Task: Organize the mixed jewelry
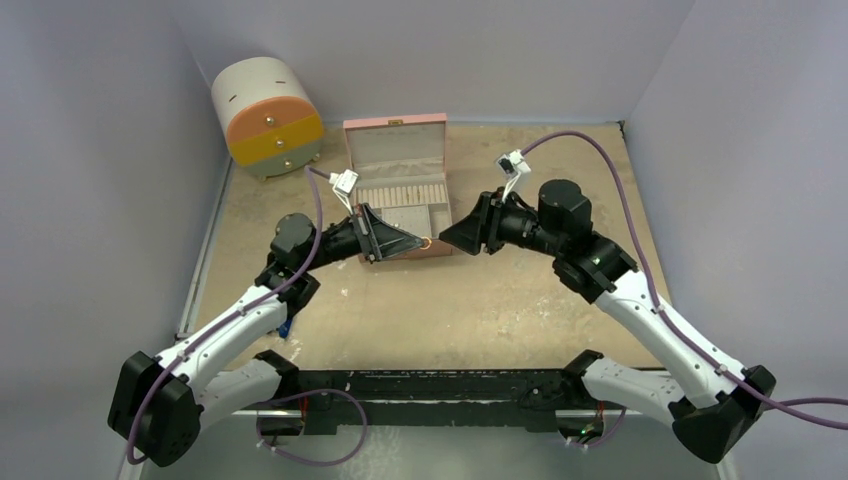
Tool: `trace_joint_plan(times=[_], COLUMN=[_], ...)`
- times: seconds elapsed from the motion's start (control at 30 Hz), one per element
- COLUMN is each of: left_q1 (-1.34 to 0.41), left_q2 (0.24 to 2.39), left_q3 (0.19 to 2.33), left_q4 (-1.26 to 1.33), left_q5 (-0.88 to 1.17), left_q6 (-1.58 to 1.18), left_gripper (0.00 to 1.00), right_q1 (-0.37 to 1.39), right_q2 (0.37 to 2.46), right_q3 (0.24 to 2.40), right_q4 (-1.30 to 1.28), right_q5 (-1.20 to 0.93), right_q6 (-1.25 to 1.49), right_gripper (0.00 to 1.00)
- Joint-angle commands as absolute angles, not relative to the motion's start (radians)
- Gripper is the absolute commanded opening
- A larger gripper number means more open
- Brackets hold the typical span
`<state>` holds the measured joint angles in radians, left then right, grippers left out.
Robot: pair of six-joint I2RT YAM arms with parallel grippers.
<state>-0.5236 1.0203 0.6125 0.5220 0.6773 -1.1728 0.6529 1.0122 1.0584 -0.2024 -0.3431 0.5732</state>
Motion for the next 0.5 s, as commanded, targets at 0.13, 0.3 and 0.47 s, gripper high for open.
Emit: trace_joint_plan(times=[0.13,0.3,0.47], left_q1=[-0.523,-0.529,-0.531], left_q2=[0.989,0.995,0.998], left_q3=[0.616,0.617,0.614], left_q4=[0.749,0.775,0.819], left_q5=[0.75,0.758,0.756], left_q6=[-1.271,-1.281,-1.3], left_gripper=[0.0,0.0,0.0], right_q1=[0.606,0.604,0.604], right_q2=[1.005,1.031,1.061], right_q3=[0.977,0.933,0.924], right_q4=[0.173,0.329,0.404], right_q5=[-0.729,-0.776,-0.804], right_q6=[0.758,0.868,0.93], right_gripper=[0.51,0.5,0.45])
